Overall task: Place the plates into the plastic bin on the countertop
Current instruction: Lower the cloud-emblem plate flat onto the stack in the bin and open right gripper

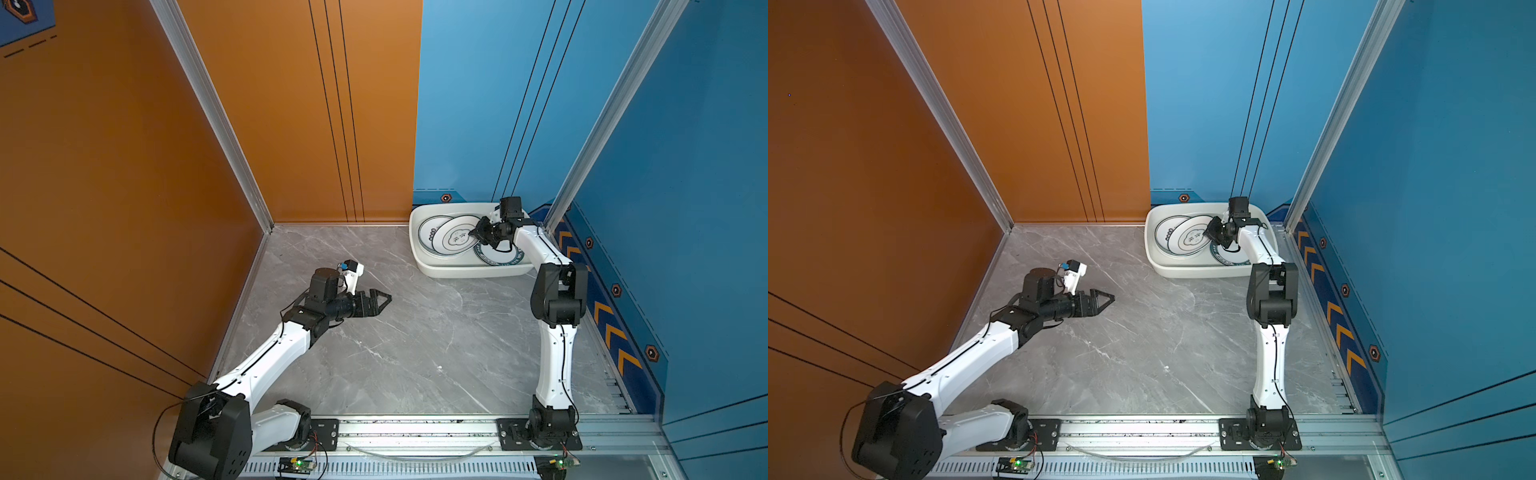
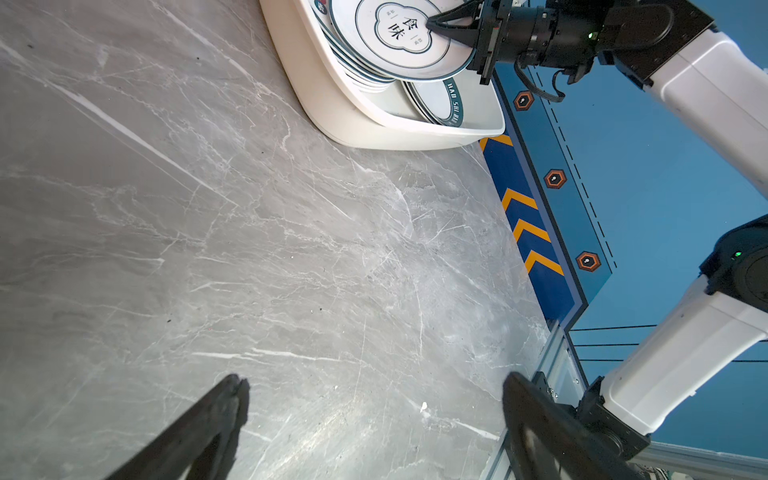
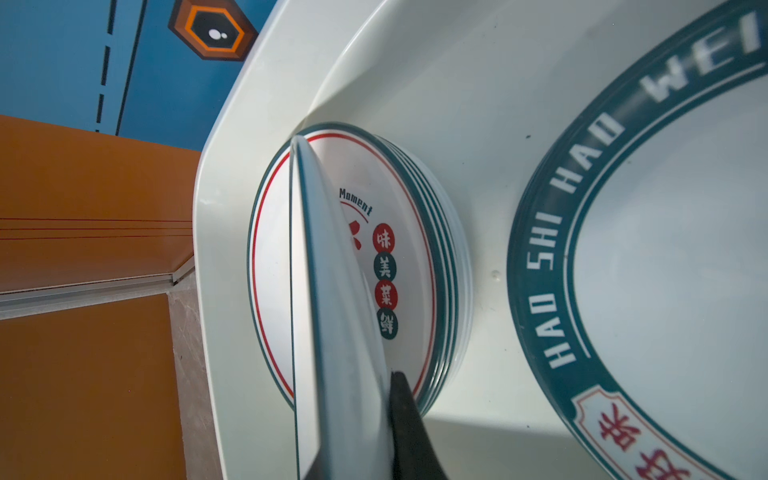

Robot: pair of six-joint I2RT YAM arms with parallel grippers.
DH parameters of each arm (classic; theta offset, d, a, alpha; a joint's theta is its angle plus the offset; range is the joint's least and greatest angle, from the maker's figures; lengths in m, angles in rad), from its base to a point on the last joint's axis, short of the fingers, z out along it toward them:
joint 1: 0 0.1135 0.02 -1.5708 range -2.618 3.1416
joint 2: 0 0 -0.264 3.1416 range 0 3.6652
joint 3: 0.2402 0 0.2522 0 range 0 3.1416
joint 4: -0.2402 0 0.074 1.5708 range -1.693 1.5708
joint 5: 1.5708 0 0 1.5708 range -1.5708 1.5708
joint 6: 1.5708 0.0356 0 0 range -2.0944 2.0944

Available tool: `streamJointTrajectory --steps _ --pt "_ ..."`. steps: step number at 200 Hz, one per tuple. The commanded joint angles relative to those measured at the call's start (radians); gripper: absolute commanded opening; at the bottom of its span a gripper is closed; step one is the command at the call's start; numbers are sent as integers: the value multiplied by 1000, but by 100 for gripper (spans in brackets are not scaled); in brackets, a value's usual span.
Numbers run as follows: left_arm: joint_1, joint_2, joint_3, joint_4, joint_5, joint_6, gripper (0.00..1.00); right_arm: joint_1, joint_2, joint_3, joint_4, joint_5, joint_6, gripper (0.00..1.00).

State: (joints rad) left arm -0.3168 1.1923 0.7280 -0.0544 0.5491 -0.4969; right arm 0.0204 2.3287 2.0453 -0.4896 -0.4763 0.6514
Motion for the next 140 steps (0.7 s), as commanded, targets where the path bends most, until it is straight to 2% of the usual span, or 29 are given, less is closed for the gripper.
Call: streamJointTrajectory --steps 1,25,112,140 --pt "8 -15 -11 -19 5 4 98 1 25 37 -40 38 -19 0" --pt "10 -22 -13 -27 3 5 98 3 45 67 -70 55 -35 1" --pt "21 -37 -24 -35 -4 11 98 10 56 94 -124 86 -69 29" --pt "22 -37 -39 -24 -8 8 98 15 46 115 -155 120 -95 34"
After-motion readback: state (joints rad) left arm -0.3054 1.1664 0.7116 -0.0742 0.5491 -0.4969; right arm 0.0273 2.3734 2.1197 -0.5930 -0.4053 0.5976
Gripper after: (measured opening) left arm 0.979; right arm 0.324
